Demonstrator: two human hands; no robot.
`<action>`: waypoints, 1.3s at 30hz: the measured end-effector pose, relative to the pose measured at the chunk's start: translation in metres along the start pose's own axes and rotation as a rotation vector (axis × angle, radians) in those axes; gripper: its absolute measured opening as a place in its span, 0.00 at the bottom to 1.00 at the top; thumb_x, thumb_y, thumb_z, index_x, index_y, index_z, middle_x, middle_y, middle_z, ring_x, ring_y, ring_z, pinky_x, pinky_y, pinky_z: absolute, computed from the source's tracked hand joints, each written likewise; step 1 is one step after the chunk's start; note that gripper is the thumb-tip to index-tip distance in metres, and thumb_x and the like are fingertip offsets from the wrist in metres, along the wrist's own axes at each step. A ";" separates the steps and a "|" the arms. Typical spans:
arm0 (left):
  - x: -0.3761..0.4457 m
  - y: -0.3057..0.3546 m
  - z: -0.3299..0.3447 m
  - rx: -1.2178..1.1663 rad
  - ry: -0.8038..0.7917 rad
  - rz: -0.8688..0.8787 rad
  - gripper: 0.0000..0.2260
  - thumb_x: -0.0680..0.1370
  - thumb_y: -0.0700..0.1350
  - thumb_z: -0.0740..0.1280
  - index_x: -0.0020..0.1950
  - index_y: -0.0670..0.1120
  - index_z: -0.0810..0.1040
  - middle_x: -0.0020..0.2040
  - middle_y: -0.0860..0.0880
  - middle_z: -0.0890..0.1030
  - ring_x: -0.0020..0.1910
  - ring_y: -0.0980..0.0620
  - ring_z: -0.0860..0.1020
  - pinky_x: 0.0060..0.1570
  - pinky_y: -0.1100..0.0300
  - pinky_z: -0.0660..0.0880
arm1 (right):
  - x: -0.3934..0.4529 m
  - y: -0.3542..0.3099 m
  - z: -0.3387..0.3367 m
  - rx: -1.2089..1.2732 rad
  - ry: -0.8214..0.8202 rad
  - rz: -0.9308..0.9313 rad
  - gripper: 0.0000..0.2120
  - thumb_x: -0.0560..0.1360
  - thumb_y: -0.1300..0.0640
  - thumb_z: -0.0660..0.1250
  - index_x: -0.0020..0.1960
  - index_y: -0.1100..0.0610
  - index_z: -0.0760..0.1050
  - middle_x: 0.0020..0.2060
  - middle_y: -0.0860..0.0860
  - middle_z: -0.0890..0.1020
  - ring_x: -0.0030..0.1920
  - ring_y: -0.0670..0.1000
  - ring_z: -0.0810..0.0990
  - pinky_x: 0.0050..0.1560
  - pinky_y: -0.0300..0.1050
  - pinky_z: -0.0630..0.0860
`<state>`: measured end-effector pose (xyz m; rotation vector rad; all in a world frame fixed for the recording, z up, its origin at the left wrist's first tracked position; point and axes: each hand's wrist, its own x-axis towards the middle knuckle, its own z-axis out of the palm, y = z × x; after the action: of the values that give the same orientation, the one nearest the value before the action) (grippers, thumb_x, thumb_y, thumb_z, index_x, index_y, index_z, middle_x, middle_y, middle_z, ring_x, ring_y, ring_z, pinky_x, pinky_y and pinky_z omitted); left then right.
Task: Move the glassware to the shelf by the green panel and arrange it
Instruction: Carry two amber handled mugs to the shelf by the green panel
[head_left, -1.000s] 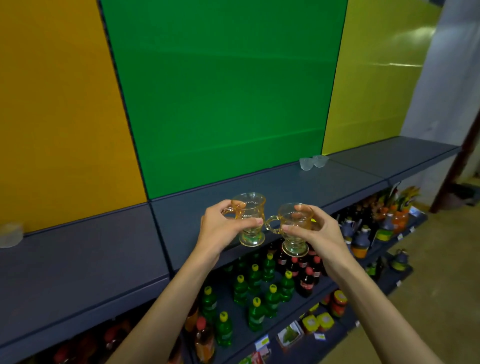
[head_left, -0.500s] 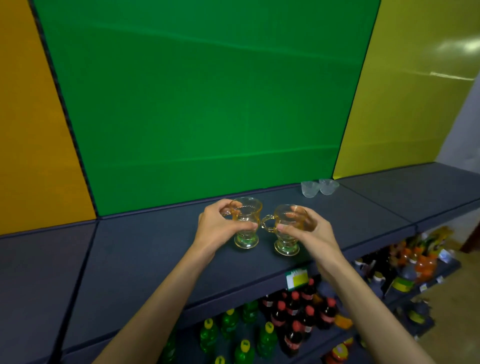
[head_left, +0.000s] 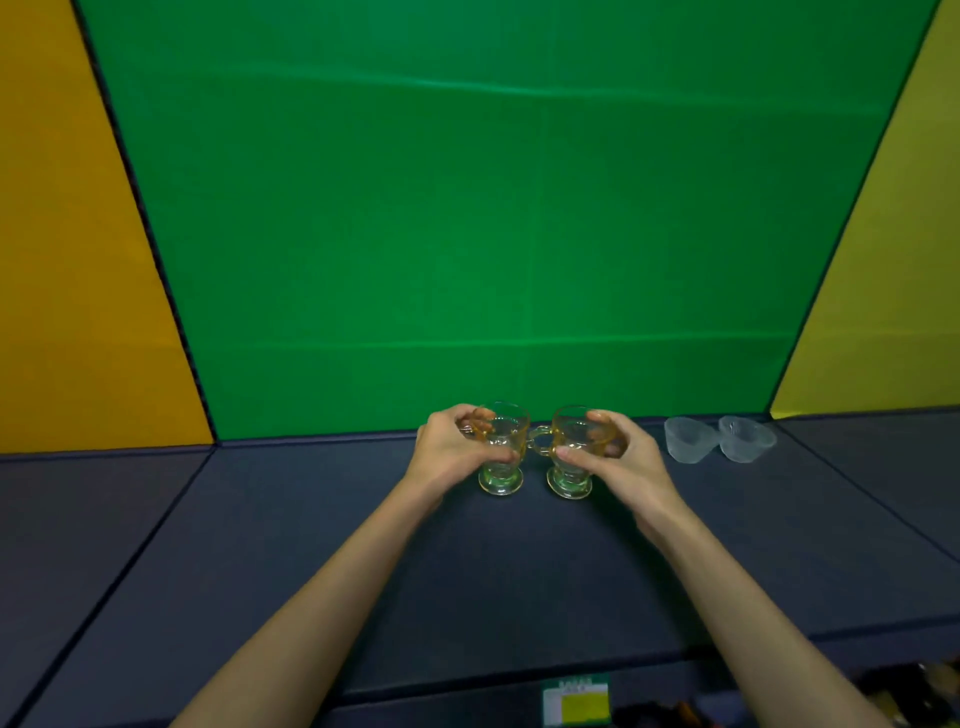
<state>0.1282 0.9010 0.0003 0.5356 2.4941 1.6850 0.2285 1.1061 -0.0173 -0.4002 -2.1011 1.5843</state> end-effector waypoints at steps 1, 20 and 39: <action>0.004 0.000 0.004 -0.004 0.017 -0.015 0.24 0.60 0.45 0.85 0.53 0.51 0.82 0.49 0.55 0.84 0.50 0.56 0.81 0.48 0.66 0.75 | 0.009 0.003 -0.002 -0.001 -0.011 0.000 0.31 0.61 0.54 0.84 0.61 0.50 0.78 0.52 0.46 0.82 0.54 0.47 0.80 0.56 0.43 0.78; 0.028 -0.013 0.023 0.032 0.077 -0.122 0.32 0.59 0.44 0.85 0.61 0.50 0.81 0.53 0.56 0.85 0.49 0.58 0.84 0.55 0.63 0.77 | 0.062 0.026 -0.005 -0.043 -0.147 -0.013 0.33 0.61 0.55 0.84 0.63 0.51 0.76 0.51 0.44 0.81 0.53 0.44 0.81 0.50 0.39 0.77; -0.040 0.040 -0.006 0.889 0.225 0.141 0.33 0.75 0.65 0.66 0.77 0.55 0.68 0.77 0.48 0.68 0.75 0.45 0.68 0.69 0.47 0.68 | 0.029 -0.027 -0.005 -0.726 -0.220 -0.623 0.26 0.80 0.45 0.64 0.74 0.55 0.68 0.70 0.51 0.73 0.71 0.52 0.69 0.72 0.49 0.62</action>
<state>0.1742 0.8959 0.0345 0.5990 3.3682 0.5804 0.2080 1.1167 0.0147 0.2148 -2.5758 0.5090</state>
